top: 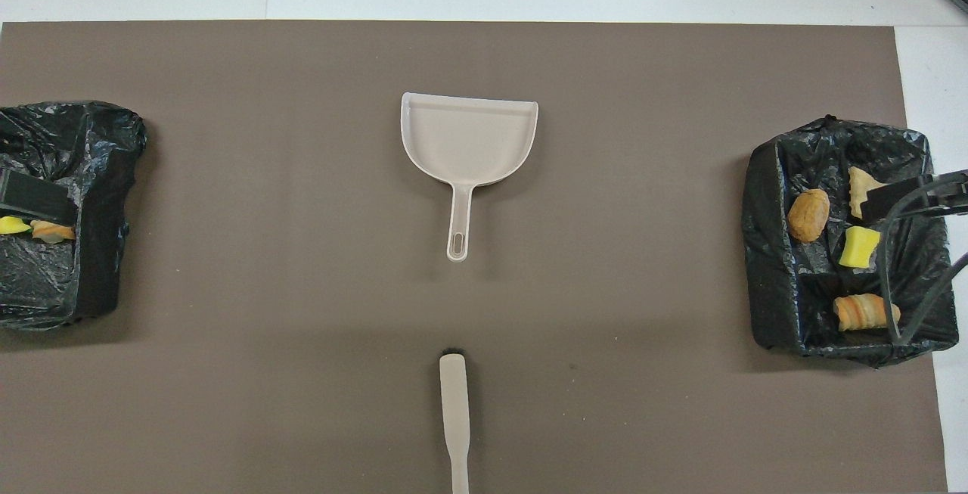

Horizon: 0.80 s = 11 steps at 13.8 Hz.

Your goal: Sweep and dump trash in bin

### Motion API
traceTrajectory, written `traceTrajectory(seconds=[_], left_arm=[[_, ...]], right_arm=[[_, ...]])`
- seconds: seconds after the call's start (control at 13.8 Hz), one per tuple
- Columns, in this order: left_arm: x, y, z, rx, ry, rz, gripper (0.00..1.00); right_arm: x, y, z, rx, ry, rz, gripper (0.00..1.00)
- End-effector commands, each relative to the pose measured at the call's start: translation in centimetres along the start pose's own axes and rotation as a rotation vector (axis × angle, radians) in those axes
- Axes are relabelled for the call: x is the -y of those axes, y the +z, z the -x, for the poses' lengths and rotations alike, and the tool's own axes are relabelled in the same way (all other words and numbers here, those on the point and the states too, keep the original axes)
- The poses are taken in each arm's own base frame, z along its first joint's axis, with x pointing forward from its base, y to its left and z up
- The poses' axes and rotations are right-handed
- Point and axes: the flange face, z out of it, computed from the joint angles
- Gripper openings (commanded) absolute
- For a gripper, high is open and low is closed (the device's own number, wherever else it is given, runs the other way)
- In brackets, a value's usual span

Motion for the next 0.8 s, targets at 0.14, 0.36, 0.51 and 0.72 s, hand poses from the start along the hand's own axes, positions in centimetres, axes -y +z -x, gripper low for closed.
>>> traceTrajectory(seconds=[0.14, 0.36, 0.51, 0.72], left_arm=[[-0.14, -0.51, 1.14, -0.002, 0.006, -0.006, 1.00], [-0.41, -0.34, 1.66, 0.008, 0.010, -0.006, 1.00], [-0.52, 0.00, 1.95, 0.007, 0.014, -0.006, 1.00], [-0.35, -0.04, 1.91, 0.002, 0.011, -0.006, 1.00]], right_arm=[[0.20, -0.14, 0.73, 0.004, 0.009, -0.023, 1.00], [0.20, -0.14, 0.73, 0.004, 0.009, -0.023, 1.00], [0.20, -0.14, 0.73, 0.004, 0.009, -0.023, 1.00], [0.20, -0.14, 0.73, 0.004, 0.009, -0.023, 1.00]])
